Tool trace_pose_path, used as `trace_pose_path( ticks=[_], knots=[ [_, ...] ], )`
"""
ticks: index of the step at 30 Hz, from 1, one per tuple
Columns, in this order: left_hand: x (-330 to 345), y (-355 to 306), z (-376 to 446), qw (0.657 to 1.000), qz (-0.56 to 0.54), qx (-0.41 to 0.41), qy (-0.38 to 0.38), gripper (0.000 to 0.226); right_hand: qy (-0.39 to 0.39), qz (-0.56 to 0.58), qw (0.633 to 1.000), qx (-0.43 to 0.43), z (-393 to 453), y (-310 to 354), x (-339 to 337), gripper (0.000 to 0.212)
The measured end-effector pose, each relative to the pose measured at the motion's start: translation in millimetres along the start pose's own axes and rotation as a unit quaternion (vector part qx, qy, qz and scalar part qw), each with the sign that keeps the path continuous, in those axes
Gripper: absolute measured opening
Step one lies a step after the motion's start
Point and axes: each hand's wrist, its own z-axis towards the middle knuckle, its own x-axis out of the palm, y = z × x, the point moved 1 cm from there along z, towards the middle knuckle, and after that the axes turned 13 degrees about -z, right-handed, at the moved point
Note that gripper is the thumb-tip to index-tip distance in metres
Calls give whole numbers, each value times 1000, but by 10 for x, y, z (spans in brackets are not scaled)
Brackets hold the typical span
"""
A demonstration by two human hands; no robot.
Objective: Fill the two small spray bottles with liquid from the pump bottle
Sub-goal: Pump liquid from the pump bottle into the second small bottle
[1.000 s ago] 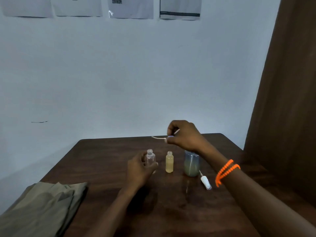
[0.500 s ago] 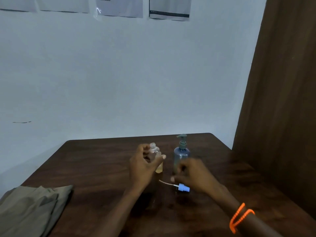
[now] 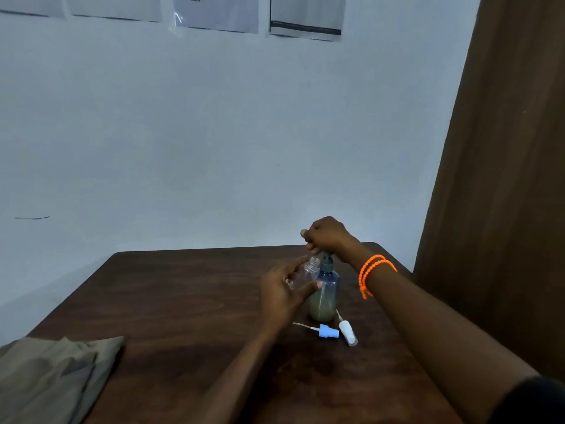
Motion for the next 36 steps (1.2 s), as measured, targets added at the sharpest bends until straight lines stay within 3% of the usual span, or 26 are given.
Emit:
trace_pose_path(
  ticks=[7,11,16,21,31,36],
  knots=[
    [25,-11,38,1000,-23,6,-12,57,52,102,992,60,88,-58,10,12],
    [76,-28,117,999,-34,3,-16,54,45,80,993,71,160,-132,66,16],
    [103,-35,132,996,-87,-2,-34,53,61,65,993,77,166,-118,101,3],
    [110,-7,108,991,-124,-28,-39,52,104,23,991,85,172,-161,142,12],
    [112,18,105,994,-95,-25,-46,52,122,-4,990,75,192,-139,119,16],
    [94,-33,73,996,-68,-12,-54,46,96,13,993,71,191,-149,171,14]
  ],
)
